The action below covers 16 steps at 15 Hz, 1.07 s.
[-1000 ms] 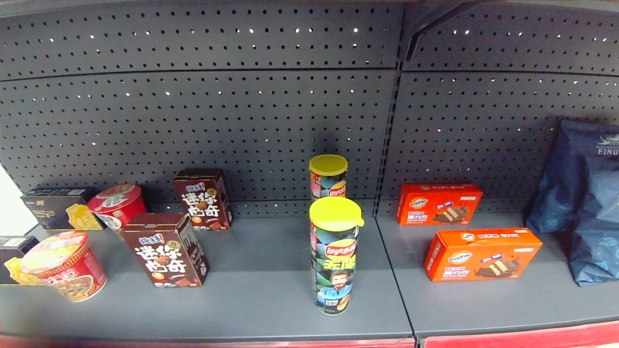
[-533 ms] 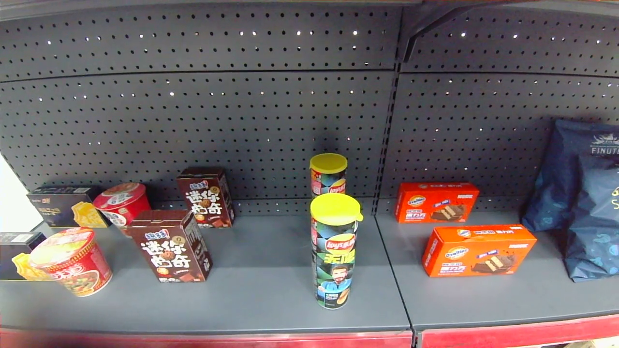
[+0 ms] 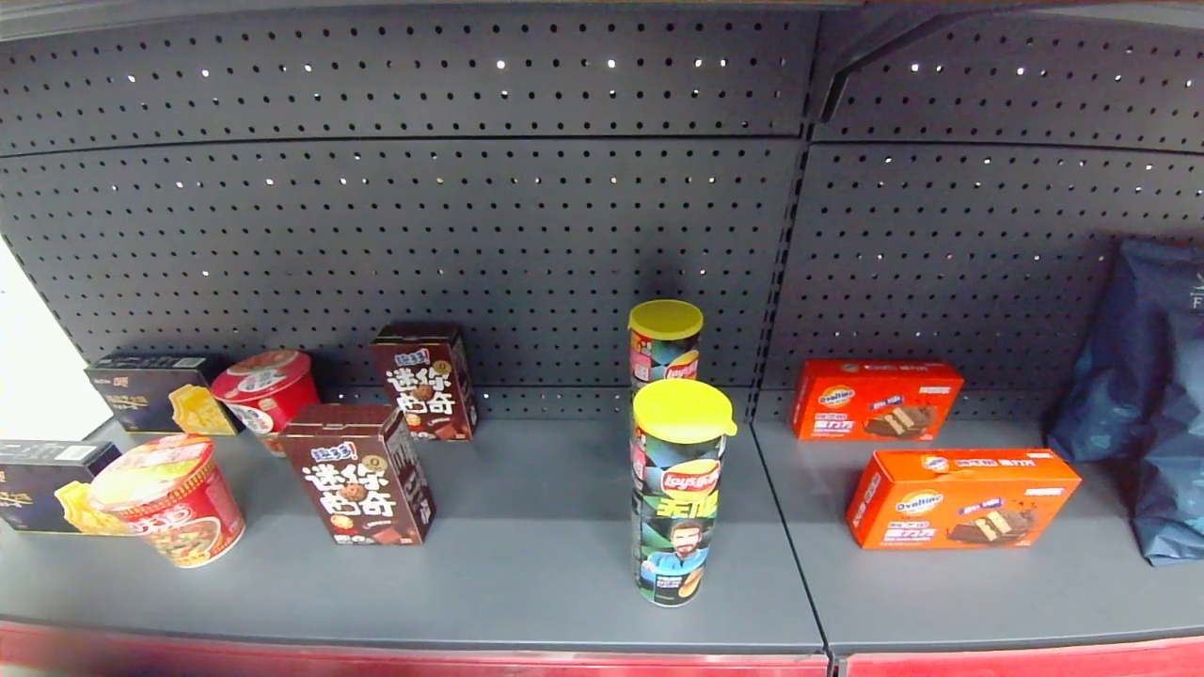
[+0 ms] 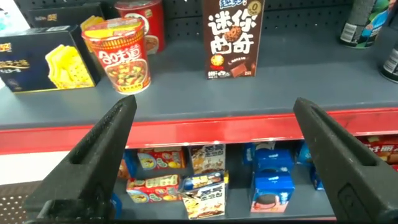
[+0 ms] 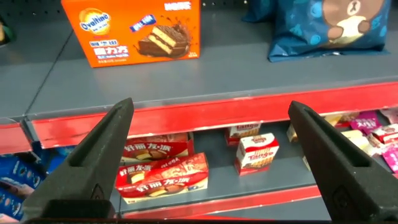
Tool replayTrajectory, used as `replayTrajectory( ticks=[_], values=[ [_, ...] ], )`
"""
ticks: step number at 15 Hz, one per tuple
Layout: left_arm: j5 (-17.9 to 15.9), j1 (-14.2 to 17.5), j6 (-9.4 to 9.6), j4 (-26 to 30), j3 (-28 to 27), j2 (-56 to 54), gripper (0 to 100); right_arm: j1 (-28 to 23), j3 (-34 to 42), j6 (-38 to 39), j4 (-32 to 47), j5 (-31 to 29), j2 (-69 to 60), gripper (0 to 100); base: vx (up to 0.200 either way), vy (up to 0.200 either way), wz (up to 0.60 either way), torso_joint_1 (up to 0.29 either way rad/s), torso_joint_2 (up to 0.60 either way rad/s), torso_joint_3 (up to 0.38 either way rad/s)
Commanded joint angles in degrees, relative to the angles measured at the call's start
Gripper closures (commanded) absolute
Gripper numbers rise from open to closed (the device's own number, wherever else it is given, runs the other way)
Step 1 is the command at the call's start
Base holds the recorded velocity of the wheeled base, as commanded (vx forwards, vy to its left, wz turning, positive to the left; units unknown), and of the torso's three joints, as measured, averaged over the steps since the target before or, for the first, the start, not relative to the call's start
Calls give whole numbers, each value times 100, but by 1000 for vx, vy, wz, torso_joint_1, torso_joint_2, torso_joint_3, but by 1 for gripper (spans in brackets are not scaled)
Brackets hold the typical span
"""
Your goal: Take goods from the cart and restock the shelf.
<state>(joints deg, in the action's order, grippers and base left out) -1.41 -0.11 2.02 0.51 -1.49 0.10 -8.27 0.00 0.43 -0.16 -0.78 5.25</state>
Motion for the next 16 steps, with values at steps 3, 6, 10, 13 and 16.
replayTrajectory(
  ticks=[3, 6, 10, 13, 16],
  values=[
    [1, 2, 0, 2, -1, -1, 0, 0, 0, 1, -2, -1, 11, 0, 0, 0, 0, 0, 0, 0],
    [1, 2, -9, 2, -1, -1, 0, 0, 0, 1, -2, -1, 11, 0, 0, 0, 0, 0, 0, 0],
    [1, 2, 0, 2, -1, -1, 0, 0, -9, 1, -2, -1, 11, 0, 0, 0, 0, 0, 0, 0],
    [1, 2, -9, 2, -1, -1, 0, 0, 0, 1, -2, -1, 11, 0, 0, 0, 200, 1, -1, 2],
    [-8, 2, 0, 2, -1, -1, 0, 0, 0, 1, -2, -1, 11, 0, 0, 0, 0, 0, 0, 0]
  ],
)
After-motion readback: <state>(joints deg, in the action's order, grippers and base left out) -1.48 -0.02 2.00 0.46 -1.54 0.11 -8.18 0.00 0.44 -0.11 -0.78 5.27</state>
